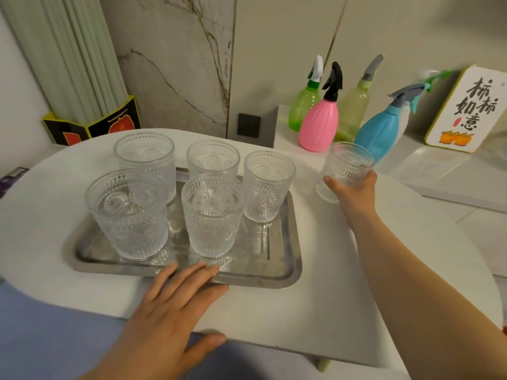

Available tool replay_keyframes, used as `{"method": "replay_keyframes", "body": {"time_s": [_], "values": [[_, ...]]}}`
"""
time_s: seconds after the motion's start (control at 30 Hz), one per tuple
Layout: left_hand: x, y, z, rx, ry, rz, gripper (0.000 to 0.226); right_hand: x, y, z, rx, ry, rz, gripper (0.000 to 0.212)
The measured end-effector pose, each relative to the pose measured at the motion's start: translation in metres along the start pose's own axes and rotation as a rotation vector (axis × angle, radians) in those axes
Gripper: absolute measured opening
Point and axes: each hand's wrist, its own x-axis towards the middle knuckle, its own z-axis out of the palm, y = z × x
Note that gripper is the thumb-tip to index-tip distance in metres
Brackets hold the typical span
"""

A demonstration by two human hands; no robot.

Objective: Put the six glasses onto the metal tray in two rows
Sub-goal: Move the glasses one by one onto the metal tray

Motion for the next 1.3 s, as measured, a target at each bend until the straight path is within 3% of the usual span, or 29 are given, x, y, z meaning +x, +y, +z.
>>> {"method": "replay_keyframes", "body": {"time_s": [0.2,0.4,0.53,0.67,0.9,1.03,1.17,1.23,1.3], "values": [[-0.004,0.0,-0.003,-0.012,0.014,-0.009,0.049,-0.046,-0.021,-0.002,0.148,-0.026,0.015,0.072],[-0.01,0.003,-0.009,-0.024,0.036,-0.031,0.05,-0.101,-0.051,-0.011,0.197,-0.195,-0.049,0.072],[-0.015,-0.002,-0.017,-0.052,0.052,-0.112,0.053,-0.132,-0.054,-0.008,0.078,-0.287,-0.088,0.075],[-0.021,-0.009,-0.024,-0.028,0.015,-0.189,0.065,-0.149,-0.051,0.003,0.029,-0.313,-0.059,0.076],[-0.023,-0.011,-0.021,0.022,0.035,-0.214,0.06,-0.161,-0.037,0.026,0.018,-0.29,-0.081,0.071],[-0.023,-0.012,-0.02,0.012,0.028,-0.198,0.06,-0.162,-0.033,0.03,0.006,-0.294,-0.089,0.076],[-0.025,-0.012,-0.022,-0.003,0.018,-0.188,0.068,-0.162,-0.032,0.02,0.057,-0.439,-0.063,0.095],[-0.027,-0.012,-0.025,0.021,0.038,-0.178,0.081,-0.163,-0.033,0.01,0.163,-0.451,-0.013,0.088],[-0.031,-0.015,-0.028,0.034,0.054,-0.189,0.085,-0.162,-0.036,0.003,0.316,-0.365,0.054,0.067]]}}
